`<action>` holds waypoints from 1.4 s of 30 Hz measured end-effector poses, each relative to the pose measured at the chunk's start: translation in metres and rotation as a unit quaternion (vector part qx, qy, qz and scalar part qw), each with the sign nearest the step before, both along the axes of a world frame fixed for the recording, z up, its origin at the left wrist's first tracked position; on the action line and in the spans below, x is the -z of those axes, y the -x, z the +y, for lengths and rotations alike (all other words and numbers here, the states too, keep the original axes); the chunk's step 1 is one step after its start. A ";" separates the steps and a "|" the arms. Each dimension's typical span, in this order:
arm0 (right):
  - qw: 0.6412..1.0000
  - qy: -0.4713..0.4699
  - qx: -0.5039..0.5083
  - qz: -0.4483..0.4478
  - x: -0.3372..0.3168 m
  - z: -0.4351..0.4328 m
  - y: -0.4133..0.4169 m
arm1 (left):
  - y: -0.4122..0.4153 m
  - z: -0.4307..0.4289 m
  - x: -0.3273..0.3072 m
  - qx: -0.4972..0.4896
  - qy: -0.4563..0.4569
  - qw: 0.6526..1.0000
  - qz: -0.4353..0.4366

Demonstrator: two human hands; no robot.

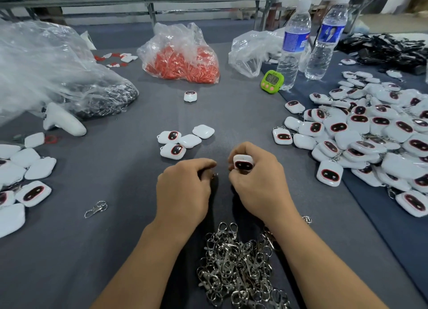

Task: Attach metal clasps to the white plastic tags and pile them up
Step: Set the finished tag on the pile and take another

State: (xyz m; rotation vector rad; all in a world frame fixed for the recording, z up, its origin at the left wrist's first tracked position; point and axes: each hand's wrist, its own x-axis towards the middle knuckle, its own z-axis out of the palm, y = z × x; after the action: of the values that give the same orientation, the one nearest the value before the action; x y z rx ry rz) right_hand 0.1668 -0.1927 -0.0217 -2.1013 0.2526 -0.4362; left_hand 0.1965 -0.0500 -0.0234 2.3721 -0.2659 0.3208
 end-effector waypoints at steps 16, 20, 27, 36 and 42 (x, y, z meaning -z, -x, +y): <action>0.975 0.199 -0.056 0.077 0.001 0.013 -0.006 | 0.000 0.003 0.004 0.041 0.077 0.996 0.035; 0.977 0.193 -0.052 0.075 0.002 0.011 -0.005 | 0.003 0.001 0.001 0.025 0.075 0.996 0.035; 0.978 0.184 -0.067 0.074 0.000 0.014 -0.003 | 0.004 0.000 0.000 -0.023 0.053 0.998 0.027; 0.974 0.207 -0.059 0.078 0.002 0.015 -0.004 | 0.001 0.001 0.001 -0.031 0.045 0.998 0.018; 0.974 0.208 -0.056 0.070 0.001 0.015 -0.004 | -0.002 0.003 0.001 -0.016 0.048 0.998 0.023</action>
State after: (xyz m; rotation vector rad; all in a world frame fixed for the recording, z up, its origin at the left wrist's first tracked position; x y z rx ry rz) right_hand 0.1706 -0.1779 -0.0231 -2.5488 0.1284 -0.2893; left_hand 0.1986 -0.0469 -0.0247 2.2877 -0.1878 0.2883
